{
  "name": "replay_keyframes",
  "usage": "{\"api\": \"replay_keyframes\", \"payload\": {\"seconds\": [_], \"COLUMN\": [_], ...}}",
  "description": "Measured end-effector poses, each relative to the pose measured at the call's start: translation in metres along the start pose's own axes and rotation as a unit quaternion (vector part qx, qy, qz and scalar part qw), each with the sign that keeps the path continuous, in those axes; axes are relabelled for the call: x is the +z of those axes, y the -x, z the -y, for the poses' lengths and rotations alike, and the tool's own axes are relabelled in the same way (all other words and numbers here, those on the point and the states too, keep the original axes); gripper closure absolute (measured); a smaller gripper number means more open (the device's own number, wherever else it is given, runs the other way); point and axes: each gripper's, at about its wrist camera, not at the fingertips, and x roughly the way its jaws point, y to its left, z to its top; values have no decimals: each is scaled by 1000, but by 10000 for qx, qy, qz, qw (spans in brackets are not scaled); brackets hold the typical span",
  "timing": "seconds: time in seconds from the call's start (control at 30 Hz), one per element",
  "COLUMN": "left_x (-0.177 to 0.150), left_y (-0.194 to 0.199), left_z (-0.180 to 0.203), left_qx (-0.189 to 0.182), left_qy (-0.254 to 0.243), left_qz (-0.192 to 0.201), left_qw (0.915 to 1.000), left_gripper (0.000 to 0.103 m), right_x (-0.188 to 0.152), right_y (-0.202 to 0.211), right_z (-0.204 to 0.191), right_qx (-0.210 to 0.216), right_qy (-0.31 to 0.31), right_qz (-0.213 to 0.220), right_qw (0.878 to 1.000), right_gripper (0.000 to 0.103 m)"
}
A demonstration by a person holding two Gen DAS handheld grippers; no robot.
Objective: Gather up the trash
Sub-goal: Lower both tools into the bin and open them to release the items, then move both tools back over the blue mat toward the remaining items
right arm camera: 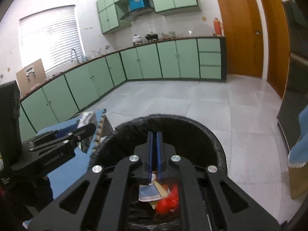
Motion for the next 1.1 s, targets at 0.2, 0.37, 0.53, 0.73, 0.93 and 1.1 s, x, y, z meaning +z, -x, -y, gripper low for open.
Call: {"api": "replay_keyframes", "payload": {"seconds": [0.2, 0.37, 0.53, 0.73, 0.93, 1.1], "left_x": [-7, -7, -4, -4, -7, -18], "left_y": [-36, -34, -19, 12, 52, 89], "left_z": [10, 1, -17, -55, -107, -157], "left_qx": [-30, 81, 262, 528, 1016, 1570], "left_qy": [-131, -116, -26, 240, 503, 667], "left_qz": [-362, -243, -96, 75, 320, 482], "left_qw": [9993, 9996, 9996, 9983, 9930, 9842], "left_gripper": [40, 32, 24, 16, 14, 14], "right_x": [-15, -21, -18, -11, 2, 8], "right_y": [-12, -18, -24, -24, -31, -43], "right_z": [22, 33, 28, 5, -38, -96], "right_qx": [-235, -426, -476, -422, -87, 312], "right_qy": [-283, -348, -328, -162, 84, 356], "right_qz": [-84, -134, -127, -14, -36, -73], "right_qw": [9993, 9984, 9982, 9990, 9999, 9989], "right_gripper": [68, 55, 33, 15, 13, 13]}}
